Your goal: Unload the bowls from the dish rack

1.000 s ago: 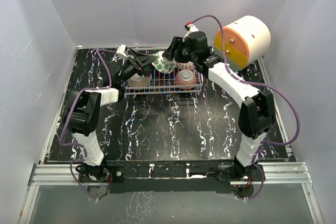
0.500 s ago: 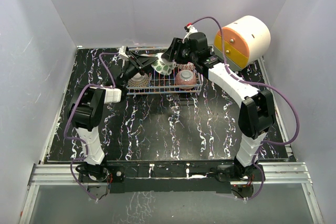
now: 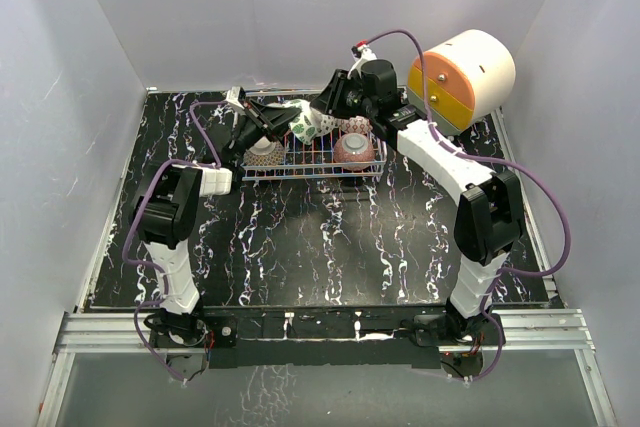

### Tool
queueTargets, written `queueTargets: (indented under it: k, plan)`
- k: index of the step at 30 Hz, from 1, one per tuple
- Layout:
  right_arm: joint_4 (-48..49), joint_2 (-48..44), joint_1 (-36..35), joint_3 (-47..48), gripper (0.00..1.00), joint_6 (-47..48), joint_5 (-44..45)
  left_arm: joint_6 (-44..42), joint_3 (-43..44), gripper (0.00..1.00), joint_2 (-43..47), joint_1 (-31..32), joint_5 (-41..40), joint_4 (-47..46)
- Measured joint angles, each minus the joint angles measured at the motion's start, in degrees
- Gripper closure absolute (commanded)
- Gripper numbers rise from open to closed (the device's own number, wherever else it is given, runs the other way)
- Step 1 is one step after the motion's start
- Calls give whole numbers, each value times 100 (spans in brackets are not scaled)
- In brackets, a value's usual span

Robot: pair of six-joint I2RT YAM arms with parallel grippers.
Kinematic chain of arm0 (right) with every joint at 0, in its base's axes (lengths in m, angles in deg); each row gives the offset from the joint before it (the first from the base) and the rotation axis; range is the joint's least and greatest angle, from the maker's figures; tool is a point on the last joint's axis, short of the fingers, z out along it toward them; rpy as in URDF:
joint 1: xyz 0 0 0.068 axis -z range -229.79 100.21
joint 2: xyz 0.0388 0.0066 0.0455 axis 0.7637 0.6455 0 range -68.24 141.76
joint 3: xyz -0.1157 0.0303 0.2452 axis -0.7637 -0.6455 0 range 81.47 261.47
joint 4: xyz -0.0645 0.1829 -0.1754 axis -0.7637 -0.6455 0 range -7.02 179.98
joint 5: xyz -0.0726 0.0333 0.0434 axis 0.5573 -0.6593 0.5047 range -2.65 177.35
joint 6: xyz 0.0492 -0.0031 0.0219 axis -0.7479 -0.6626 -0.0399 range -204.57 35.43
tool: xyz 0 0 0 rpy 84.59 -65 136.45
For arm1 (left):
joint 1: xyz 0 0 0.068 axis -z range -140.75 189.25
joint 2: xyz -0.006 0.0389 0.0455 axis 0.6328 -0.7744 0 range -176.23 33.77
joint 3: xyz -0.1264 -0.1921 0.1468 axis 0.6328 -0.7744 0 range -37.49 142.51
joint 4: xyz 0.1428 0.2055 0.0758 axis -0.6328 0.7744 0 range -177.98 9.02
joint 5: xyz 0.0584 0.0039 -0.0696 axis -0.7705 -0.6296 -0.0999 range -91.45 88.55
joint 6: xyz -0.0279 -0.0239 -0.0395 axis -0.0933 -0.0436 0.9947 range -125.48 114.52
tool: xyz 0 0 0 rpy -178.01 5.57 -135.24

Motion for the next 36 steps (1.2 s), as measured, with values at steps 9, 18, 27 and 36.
queueTargets:
  k: [9, 18, 27, 36]
  plan:
    - [116, -105, 17, -387, 46, -26, 85, -177, 20, 100, 24, 0, 188, 210]
    - [72, -1346, 354, -1298, 45, 31, 527, -2802, 361, 100, 1478, 63, 549, 3574]
    - [9, -2417, 586, -2087, 44, 229, 1005, -6161, 1827, 100, 2800, 881, -592, 7997]
    - [-221, -2643, 590, -2673, 43, 269, 1110, -7696, 1473, 100, 3080, 1528, -2922, 11066]
